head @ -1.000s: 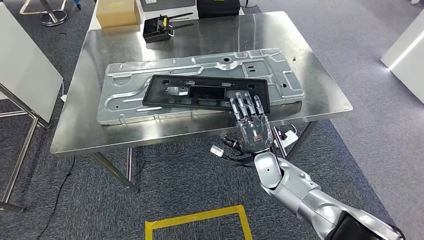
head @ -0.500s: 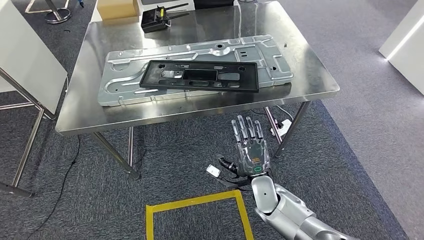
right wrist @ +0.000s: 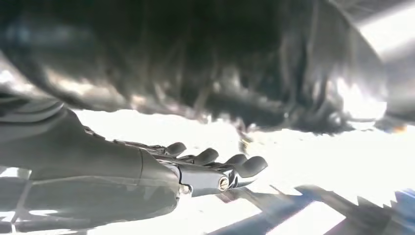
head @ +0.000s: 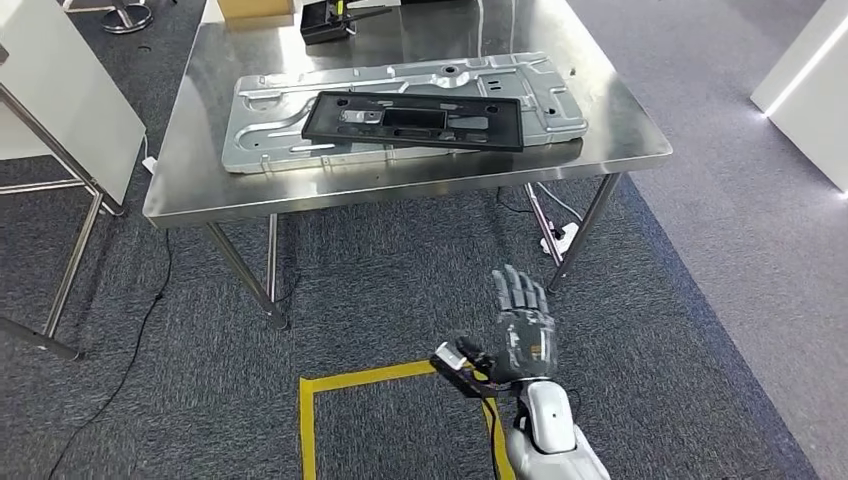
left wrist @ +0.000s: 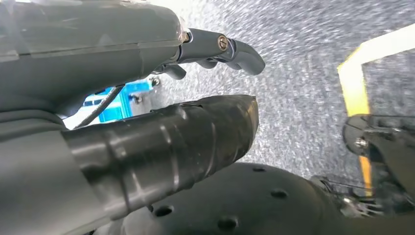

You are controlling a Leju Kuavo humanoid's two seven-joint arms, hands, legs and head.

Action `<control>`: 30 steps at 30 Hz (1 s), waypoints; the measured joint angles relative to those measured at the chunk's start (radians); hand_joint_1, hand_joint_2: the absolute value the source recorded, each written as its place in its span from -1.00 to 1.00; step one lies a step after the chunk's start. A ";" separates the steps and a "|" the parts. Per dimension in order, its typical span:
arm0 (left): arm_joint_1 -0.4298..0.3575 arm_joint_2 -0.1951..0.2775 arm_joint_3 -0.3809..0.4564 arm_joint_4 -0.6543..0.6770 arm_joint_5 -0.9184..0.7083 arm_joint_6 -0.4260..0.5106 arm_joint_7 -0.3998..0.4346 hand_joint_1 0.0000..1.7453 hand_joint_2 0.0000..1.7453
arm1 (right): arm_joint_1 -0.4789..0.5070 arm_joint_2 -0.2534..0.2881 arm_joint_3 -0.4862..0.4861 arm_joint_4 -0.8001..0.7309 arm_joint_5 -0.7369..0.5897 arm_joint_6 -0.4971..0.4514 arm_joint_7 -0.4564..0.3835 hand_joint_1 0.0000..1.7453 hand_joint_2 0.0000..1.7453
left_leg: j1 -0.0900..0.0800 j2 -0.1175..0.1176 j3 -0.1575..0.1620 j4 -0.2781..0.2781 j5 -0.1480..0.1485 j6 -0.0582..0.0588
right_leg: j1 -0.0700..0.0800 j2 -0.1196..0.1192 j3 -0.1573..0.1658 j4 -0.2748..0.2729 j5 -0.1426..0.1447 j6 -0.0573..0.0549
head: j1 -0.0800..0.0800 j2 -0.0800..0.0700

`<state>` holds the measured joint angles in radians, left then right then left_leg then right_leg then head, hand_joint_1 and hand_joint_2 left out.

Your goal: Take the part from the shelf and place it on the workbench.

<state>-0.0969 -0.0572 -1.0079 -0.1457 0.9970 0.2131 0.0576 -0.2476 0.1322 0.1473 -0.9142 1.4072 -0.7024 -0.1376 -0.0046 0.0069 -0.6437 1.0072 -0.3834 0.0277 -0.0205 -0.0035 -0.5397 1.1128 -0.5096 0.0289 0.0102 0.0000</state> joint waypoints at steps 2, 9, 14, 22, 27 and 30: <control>0.003 0.000 0.000 0.000 0.014 0.008 0.000 -1.00 -1.00 | -0.006 0.025 -0.166 0.097 -0.092 0.009 -0.057 -1.00 -1.00 | 0.000 -0.001 -0.012 0.012 0.013 -0.013 | 0.005 0.001 0.057 -0.092 -0.040 -0.009 | 0.000 0.000; 0.014 0.003 0.001 0.002 0.051 0.018 -0.003 -1.00 -1.00 | 0.043 0.002 -0.596 0.474 -0.417 0.276 0.058 -1.00 -1.00 | 0.015 -0.003 -0.070 0.213 -0.190 -0.046 | 0.008 -0.012 -0.015 -0.105 0.032 -0.050 | -0.001 0.000; 0.015 0.013 0.002 0.003 0.065 0.010 -0.013 -1.00 -1.00 | 0.140 -0.023 -0.759 0.597 -0.462 0.350 0.178 -1.00 -1.00 | 0.014 -0.004 0.074 0.186 -0.127 -0.035 | 0.010 -0.014 -0.098 -0.093 0.090 -0.042 | -0.001 0.000; 0.009 0.030 0.002 0.005 0.068 -0.005 -0.023 -1.00 -1.00 | 0.168 -0.031 -0.860 0.668 -0.475 0.376 0.275 -1.00 -1.00 | 0.003 0.005 0.197 -0.062 -0.125 0.021 | 0.004 -0.002 -0.136 -0.034 0.046 -0.002 | 0.000 0.000; 0.011 0.031 0.002 0.005 0.068 -0.004 -0.022 -1.00 -1.00 | 0.171 -0.033 -0.880 0.683 -0.475 0.376 0.278 -1.00 -1.00 | -0.004 0.009 0.097 -0.044 -0.059 0.025 | 0.000 0.000 -0.140 0.191 -0.047 0.009 | 0.000 0.000; 0.012 0.031 0.003 0.005 0.068 -0.004 -0.022 -1.00 -1.00 | 0.169 -0.034 -0.883 0.685 -0.475 0.376 0.278 -1.00 -1.00 | -0.004 0.009 0.034 -0.010 -0.031 0.013 | -0.003 0.001 0.010 0.027 -0.004 0.008 | 0.000 0.000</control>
<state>-0.0850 -0.0259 -1.0053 -0.1410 1.0652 0.2087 0.0358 -0.0782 0.0983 -0.7359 -0.2290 0.9319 -0.3262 0.1400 -0.0089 0.0158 -0.6099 0.9970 -0.4148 0.0409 -0.0235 -0.0028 -0.5300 1.1401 -0.5139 0.0372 0.0101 0.0000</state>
